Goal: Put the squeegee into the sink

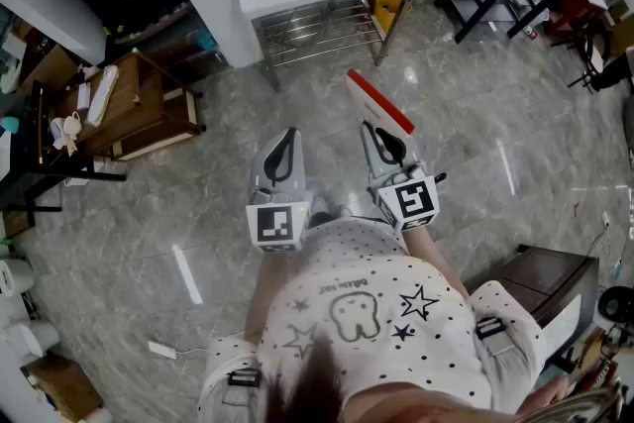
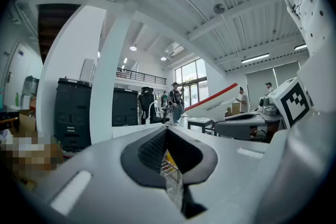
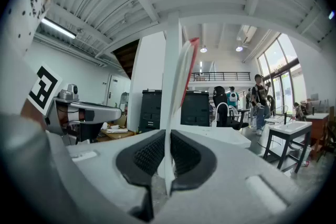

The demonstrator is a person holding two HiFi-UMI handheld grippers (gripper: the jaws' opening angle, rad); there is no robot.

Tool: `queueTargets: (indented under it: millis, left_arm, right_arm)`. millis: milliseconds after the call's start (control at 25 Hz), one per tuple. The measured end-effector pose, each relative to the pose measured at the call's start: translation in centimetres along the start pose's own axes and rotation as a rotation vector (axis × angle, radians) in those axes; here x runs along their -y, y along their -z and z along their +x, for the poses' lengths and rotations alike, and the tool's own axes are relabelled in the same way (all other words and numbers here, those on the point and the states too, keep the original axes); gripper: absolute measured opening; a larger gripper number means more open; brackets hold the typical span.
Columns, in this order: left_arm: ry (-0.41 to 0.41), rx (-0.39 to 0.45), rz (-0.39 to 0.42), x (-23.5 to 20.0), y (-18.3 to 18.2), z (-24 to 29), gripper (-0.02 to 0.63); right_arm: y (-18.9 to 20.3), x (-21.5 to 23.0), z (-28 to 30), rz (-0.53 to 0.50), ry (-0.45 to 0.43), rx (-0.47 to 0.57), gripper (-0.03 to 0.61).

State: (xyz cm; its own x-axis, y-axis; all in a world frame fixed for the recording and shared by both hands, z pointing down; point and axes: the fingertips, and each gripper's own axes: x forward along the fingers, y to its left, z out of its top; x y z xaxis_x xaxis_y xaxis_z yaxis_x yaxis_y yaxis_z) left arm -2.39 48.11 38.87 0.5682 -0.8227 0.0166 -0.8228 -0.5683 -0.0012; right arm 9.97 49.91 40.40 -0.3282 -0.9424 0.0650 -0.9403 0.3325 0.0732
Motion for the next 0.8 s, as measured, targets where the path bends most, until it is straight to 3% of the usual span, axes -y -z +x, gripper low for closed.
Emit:
queueTargets:
  millis: [560,800]
  left_arm:
    - [-0.022,0.006,-0.028,-2.4,0.3,0.2,-0.006]
    - [-0.016,0.007,-0.039,-3.6,0.4,0.7,-0.006]
  right_arm:
    - [0.9,-1.0,1.7,0.008,-0.018,-0.053,0.015]
    - [1.0,-1.1,3.0,0.042,-0.034,-0.017,0.017]
